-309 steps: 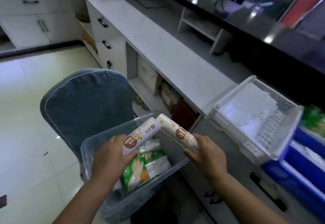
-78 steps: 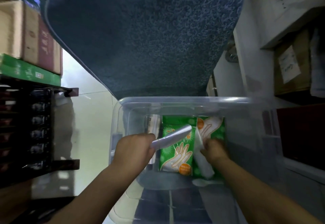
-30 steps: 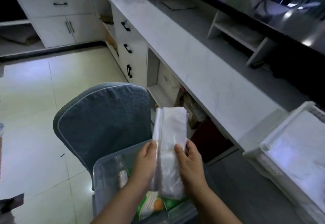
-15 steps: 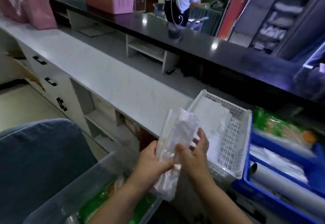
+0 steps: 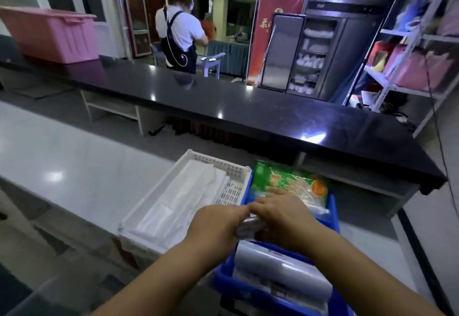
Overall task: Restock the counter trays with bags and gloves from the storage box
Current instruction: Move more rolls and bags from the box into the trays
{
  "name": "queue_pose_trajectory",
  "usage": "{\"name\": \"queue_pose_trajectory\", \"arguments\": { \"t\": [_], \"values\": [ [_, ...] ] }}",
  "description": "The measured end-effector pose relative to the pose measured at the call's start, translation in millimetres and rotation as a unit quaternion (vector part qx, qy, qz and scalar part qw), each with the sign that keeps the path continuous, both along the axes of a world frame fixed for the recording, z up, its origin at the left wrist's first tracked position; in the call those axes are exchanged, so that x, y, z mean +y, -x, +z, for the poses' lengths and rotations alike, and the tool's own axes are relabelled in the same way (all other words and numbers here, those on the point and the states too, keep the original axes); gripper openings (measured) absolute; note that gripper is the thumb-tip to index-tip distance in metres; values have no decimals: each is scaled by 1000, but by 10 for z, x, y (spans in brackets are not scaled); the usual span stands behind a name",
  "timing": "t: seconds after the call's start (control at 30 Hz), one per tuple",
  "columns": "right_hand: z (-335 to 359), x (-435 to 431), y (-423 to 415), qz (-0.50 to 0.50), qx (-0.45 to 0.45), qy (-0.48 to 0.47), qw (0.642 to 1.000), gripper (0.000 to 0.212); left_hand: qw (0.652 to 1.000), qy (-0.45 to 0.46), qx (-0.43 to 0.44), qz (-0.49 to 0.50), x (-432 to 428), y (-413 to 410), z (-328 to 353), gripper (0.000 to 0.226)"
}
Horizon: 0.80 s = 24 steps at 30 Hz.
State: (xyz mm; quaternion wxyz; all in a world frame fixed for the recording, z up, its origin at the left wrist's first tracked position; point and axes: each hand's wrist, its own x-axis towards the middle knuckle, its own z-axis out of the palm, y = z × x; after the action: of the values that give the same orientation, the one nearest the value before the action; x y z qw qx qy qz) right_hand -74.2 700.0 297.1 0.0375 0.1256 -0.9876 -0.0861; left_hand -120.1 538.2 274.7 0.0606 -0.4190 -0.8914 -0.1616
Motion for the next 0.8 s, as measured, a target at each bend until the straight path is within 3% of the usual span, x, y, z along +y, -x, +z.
{"name": "queue_pose_trajectory", "arguments": {
  "t": [0.1,0.43,0.63,0.8],
  "values": [
    [24,355,-89,-34,-78,20,996,30,1000,20,9,8,408,-34,-40,27],
    [-128,1320,-240,-130,-101,70,984,22,994,102,-25,28,1057,69,-133,25],
    [-221,1692,-400,-226,-101,117,962,23,992,96,-44,72,1070,403,-277,19],
    [-212,1957,-602,-340,-63,202,916,17,974,183,-127,-31,1176,480,-635,31]
  ]
}}
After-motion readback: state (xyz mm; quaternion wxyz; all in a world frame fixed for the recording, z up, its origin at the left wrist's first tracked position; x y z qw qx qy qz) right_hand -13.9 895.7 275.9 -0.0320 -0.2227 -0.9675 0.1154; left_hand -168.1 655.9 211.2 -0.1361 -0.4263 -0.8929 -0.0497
